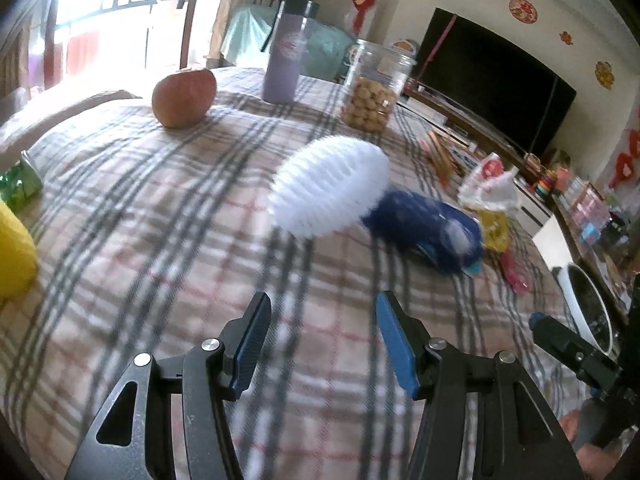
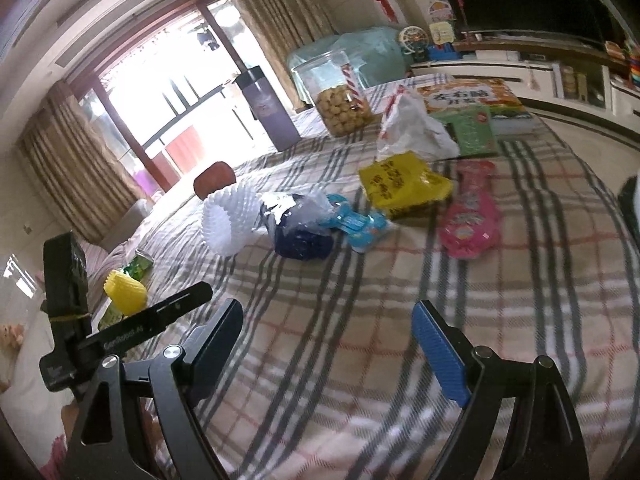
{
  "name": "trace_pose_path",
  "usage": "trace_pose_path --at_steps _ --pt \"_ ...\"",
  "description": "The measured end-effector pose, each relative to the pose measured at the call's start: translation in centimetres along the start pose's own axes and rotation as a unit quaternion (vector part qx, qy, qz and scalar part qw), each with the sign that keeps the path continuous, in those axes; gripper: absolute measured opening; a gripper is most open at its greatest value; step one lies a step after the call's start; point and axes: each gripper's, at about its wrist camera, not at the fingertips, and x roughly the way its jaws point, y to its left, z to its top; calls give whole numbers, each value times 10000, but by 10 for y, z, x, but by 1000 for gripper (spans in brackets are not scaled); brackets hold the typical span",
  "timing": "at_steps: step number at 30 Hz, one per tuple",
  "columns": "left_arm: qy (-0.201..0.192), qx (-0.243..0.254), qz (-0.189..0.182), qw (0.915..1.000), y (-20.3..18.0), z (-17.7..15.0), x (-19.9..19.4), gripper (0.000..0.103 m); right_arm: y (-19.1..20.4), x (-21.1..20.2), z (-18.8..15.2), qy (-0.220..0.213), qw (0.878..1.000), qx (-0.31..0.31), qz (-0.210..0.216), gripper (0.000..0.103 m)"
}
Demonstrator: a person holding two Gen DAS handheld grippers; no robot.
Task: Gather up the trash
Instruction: 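Grasp the white spiky foam ball with the left tool while the right tool grasps the blue bag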
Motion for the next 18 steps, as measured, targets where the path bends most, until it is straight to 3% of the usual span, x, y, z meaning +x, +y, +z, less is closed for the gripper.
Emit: trace_pose_path --at_steps 16,18 --pt "-115 207 -32 9997 21 43 44 53 13 48 33 -12 9995 -64 306 88" --pt "-101 199 -44 9997 23 46 52 49 13 53 35 17 9994 -53 338 87"
